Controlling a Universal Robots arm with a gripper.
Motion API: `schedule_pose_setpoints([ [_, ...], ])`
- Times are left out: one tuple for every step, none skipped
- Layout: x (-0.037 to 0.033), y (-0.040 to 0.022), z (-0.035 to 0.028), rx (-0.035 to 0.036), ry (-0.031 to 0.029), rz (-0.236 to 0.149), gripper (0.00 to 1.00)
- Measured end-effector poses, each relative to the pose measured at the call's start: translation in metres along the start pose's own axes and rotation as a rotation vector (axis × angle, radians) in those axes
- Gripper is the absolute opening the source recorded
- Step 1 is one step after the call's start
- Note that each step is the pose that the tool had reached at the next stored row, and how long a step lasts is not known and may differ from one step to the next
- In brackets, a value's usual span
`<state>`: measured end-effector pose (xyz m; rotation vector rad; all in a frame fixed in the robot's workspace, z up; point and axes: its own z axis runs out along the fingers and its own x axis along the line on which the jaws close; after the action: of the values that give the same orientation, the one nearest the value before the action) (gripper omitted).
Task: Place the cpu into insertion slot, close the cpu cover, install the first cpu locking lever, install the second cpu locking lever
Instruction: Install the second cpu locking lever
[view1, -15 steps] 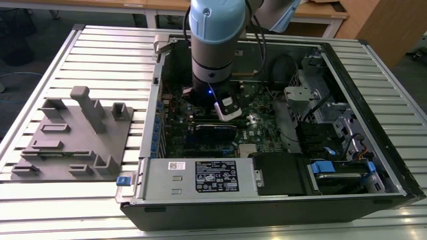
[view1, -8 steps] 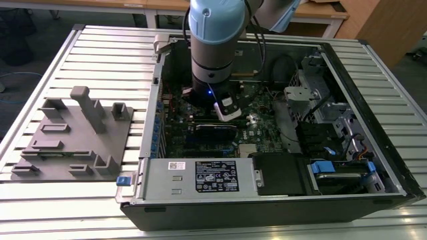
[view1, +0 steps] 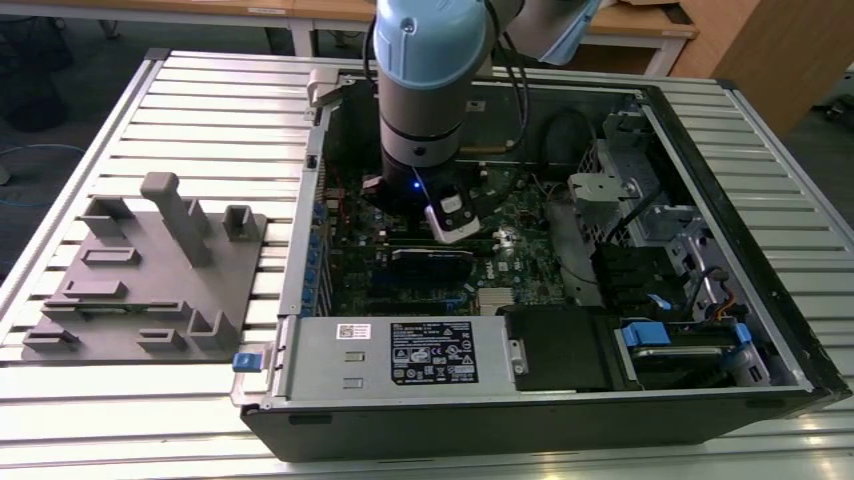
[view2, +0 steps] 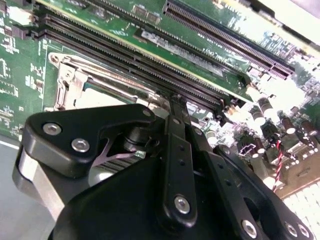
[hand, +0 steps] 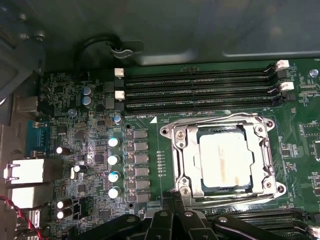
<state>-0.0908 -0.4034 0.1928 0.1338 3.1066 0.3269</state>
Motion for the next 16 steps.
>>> schedule_pose_setpoints([
  [0.0000, 0.0002, -0.0009, -0.0001, 0.0000, 0.000, 0.11],
  [0.0000, 0.0005, -0.0020, -0.0008, -0.0003, 0.000, 0.11],
  [0.0000, 0.0009, -0.0036, -0.0005, -0.0002, 0.000, 0.11],
  [0.0000, 0.0012, -0.0056, -0.0001, 0.0000, 0.000, 0.11],
  [0.0000, 0.0018, -0.0083, -0.0001, 0.0000, 0.000, 0.11],
  [0.0000, 0.0024, -0.0111, -0.0001, -0.0001, 0.000, 0.11],
  [0.0000, 0.0030, -0.0141, -0.0001, -0.0001, 0.000, 0.11],
  [0.0000, 0.0037, -0.0172, -0.0001, -0.0001, 0.000, 0.11],
  [-0.0001, 0.0043, -0.0201, -0.0002, -0.0001, 0.000, 0.11],
  [-0.0001, 0.0049, -0.0230, -0.0001, 0.0000, 0.000, 0.11],
  [-0.0001, 0.0055, -0.0256, 0.0000, 0.0000, 0.000, 0.11],
  [-0.0001, 0.0059, -0.0274, 0.0000, -0.0001, 0.000, 0.11],
  [-0.0001, 0.0061, -0.0283, 0.0004, -0.0001, 0.000, 0.11],
  [-0.0002, 0.0062, -0.0282, 0.0018, -0.0007, 0.001, 0.11],
  [-0.0001, 0.0063, -0.0283, 0.0070, -0.0012, 0.003, 0.11],
  [-0.0001, 0.0065, -0.0283, 0.0134, -0.0023, 0.005, 0.11],
])
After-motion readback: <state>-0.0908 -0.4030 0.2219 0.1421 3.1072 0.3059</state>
